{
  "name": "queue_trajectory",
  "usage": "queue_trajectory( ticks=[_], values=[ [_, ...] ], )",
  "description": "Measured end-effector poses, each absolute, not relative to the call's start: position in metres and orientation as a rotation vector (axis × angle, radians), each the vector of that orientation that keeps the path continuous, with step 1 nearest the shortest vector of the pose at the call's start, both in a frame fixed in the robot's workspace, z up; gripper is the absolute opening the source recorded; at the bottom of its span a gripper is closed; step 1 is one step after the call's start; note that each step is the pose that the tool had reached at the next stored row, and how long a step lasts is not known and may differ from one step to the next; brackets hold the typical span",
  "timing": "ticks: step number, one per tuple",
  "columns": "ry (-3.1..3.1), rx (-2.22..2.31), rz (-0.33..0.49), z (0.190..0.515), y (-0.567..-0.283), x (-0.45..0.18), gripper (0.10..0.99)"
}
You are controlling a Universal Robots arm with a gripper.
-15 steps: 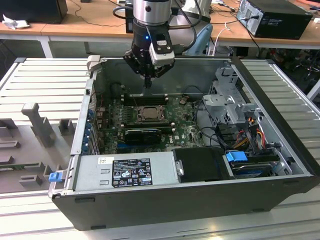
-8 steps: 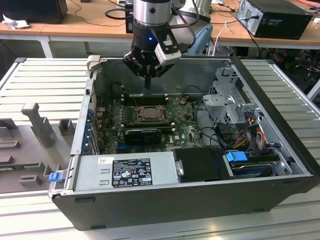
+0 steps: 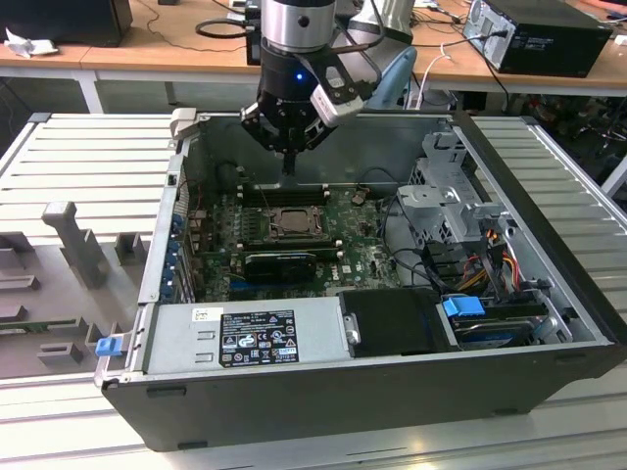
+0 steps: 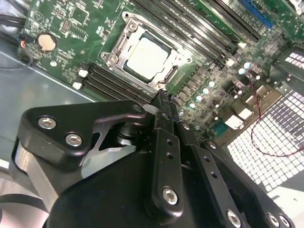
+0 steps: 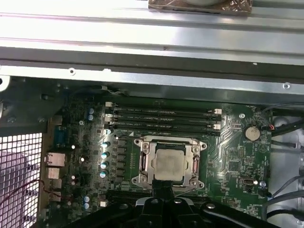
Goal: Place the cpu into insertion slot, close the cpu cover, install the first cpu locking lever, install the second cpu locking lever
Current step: 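Install the first cpu locking lever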
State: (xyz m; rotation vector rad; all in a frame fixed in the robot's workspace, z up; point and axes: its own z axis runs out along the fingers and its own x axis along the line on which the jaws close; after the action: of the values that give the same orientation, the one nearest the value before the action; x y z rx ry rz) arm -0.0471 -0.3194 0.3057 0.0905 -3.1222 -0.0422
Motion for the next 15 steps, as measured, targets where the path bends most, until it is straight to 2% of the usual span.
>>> queue_trajectory(
  ticks=[9, 15],
  values=[
    [-3.128, 0.09, -0.043, 0.292, -0.319, -0.077, 0.106],
    [-3.129, 0.084, -0.073, 0.284, -0.319, -0.079, 0.106]
  ],
)
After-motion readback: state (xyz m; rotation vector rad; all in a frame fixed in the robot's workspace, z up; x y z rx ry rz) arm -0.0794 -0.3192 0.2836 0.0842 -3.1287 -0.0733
